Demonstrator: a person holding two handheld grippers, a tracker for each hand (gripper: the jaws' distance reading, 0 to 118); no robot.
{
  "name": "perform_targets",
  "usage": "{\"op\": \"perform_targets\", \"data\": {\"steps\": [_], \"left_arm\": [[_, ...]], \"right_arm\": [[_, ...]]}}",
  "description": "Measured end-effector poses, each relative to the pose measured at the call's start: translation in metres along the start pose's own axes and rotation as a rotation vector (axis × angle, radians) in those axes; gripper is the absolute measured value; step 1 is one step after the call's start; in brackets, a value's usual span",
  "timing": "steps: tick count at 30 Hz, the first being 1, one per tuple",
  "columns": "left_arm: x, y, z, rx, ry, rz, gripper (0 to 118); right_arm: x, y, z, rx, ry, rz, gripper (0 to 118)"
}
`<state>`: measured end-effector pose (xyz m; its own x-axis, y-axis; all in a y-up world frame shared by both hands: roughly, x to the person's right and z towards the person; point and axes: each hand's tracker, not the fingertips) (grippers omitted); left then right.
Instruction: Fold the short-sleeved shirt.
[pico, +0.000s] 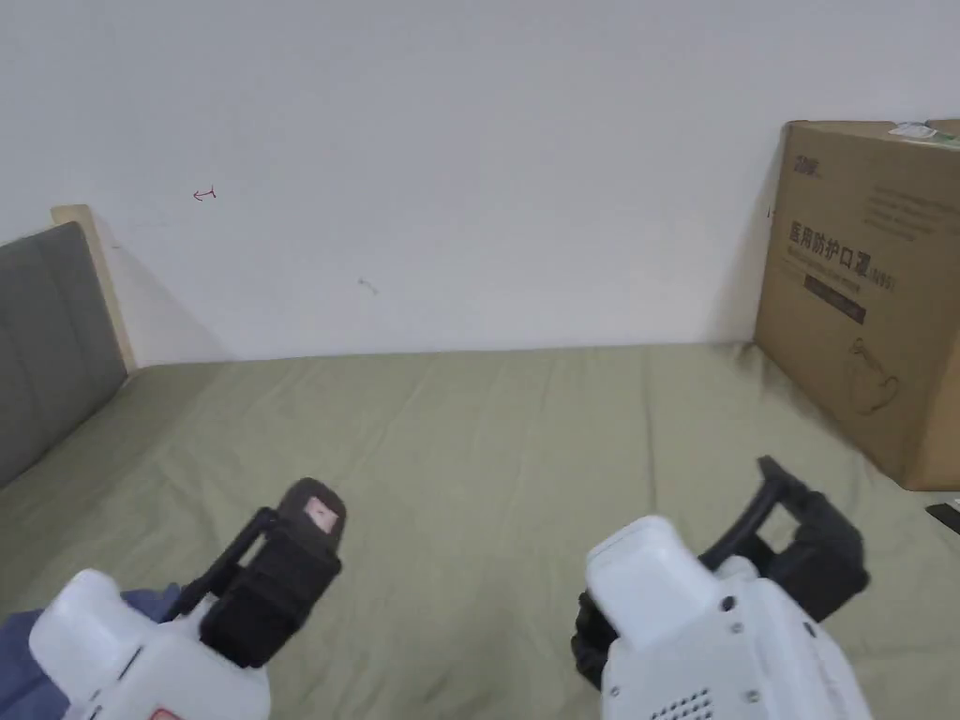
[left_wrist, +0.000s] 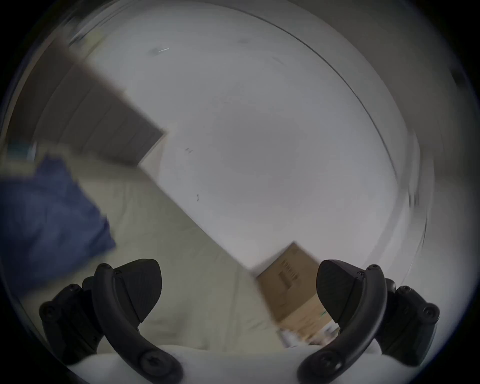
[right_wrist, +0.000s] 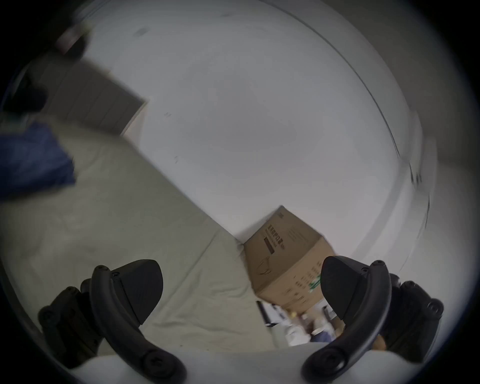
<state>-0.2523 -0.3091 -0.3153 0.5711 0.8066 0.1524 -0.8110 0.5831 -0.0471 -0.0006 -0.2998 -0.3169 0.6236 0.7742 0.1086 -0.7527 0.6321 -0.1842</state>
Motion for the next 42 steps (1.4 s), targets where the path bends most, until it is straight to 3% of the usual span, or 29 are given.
{"op": "perform_targets", "data": {"steps": [3, 6, 7, 8, 10, 12, 15, 17, 23, 27, 29, 30, 31, 33, 34, 36, 39, 42], "left_arm": [[-0.023, -0.010, 0.000, 0.005, 0.075, 0.161, 117], [-0.030, -0.012, -0.003, -0.044, 0.199, 0.112, 117], [-0.027, -0.010, -0.004, -0.051, 0.222, 0.050, 117], [-0.020, -0.006, -0.006, -0.045, 0.227, -0.042, 117], [0.006, 0.000, -0.012, -0.063, 0.225, -0.319, 117], [0.037, 0.000, -0.018, -0.089, 0.195, -0.660, 117], [0.067, -0.016, -0.014, -0.049, 0.138, -0.984, 117], [0.072, -0.028, -0.008, -0.018, 0.131, -1.068, 117], [0.069, -0.033, -0.015, -0.168, 0.089, -0.960, 117], [0.074, -0.024, -0.011, -0.090, 0.104, -0.923, 117], [0.076, -0.018, -0.007, -0.065, 0.091, -0.904, 111], [0.077, -0.017, -0.006, -0.057, 0.088, -0.902, 100], [0.078, -0.017, -0.004, -0.047, 0.084, -0.907, 69], [0.080, -0.019, -0.004, -0.025, 0.123, -0.951, 6], [0.079, -0.020, -0.005, -0.023, 0.127, -0.966, 0], [0.078, -0.020, -0.002, -0.027, 0.137, -0.961, 0], [0.074, -0.013, -0.006, -0.119, 0.115, -0.852, 0], [0.070, -0.007, -0.009, -0.094, 0.143, -0.855, 0]], "right_arm": [[-0.015, 0.001, -0.001, -0.020, 0.080, 0.050, 118], [-0.018, 0.000, -0.002, -0.042, 0.154, -0.015, 118], [-0.014, 0.001, -0.004, -0.048, 0.167, -0.099, 118], [0.000, 0.002, -0.003, -0.061, 0.187, -0.240, 118], [0.023, 0.000, -0.006, -0.080, 0.243, -0.503, 118], [0.046, -0.008, -0.009, -0.057, 0.209, -0.745, 118], [0.067, -0.024, -0.008, 0.020, 0.116, -0.932, 118], [0.072, -0.031, -0.008, 0.003, 0.097, -0.980, 118], [0.070, -0.047, -0.008, -0.060, 0.112, -0.974, 118], [0.070, -0.041, -0.004, -0.047, 0.089, -0.926, 117], [0.070, -0.037, 0.000, -0.021, 0.067, -0.898, 101], [0.071, -0.034, 0.002, -0.017, 0.056, -0.883, 85], [0.071, -0.032, 0.002, -0.016, 0.051, -0.870, 55], [0.069, -0.031, 0.001, -0.025, 0.056, -0.848, 22], [0.068, -0.031, 0.001, -0.025, 0.060, -0.843, 13], [0.067, -0.034, 0.000, -0.030, 0.075, -0.846, 0], [0.067, -0.035, -0.002, -0.043, 0.101, -0.879, 0], [0.067, -0.033, -0.004, -0.049, 0.124, -0.896, 0]]}}
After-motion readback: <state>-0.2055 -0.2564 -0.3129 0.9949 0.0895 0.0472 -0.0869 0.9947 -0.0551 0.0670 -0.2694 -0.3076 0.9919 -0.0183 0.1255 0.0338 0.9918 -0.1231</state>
